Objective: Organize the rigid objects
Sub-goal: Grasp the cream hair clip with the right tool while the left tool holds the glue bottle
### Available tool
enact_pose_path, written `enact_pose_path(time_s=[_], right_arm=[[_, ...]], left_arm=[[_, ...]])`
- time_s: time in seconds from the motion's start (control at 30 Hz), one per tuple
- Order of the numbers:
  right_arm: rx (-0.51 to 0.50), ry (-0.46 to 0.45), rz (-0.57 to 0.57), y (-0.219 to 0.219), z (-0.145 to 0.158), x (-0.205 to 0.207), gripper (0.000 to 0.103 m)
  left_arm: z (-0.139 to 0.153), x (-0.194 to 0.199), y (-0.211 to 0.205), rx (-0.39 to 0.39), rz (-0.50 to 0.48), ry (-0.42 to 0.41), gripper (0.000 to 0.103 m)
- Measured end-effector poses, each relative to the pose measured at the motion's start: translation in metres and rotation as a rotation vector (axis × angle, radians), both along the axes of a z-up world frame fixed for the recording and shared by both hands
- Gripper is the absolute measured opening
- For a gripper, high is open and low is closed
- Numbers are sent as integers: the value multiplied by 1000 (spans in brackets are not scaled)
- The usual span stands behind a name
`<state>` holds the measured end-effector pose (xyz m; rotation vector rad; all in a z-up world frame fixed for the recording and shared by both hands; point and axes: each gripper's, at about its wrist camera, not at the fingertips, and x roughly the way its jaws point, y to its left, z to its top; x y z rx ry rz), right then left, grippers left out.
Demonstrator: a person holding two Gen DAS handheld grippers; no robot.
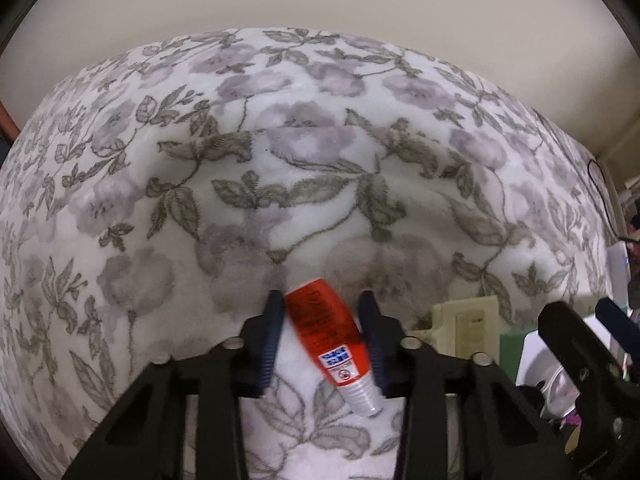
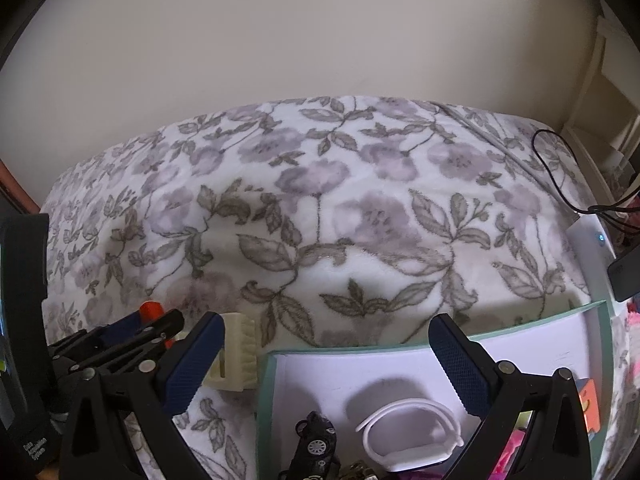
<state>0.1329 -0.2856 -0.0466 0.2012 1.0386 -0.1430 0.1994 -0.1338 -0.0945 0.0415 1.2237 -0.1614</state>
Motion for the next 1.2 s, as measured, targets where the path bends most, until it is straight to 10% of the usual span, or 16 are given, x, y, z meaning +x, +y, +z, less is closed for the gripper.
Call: enact_pose_path(time_s=[0.4, 0.93, 1.2], right_arm=[[-47, -22, 150, 53, -12, 4, 103], [-69, 14, 258, 97, -31, 12, 81], [-126, 53, 246, 95, -38, 12, 54]], left_arm=[[1, 1, 61, 23, 76, 32, 37], [-3, 7, 91, 38, 95, 44, 37], [0, 2, 77, 61, 81, 35, 37]])
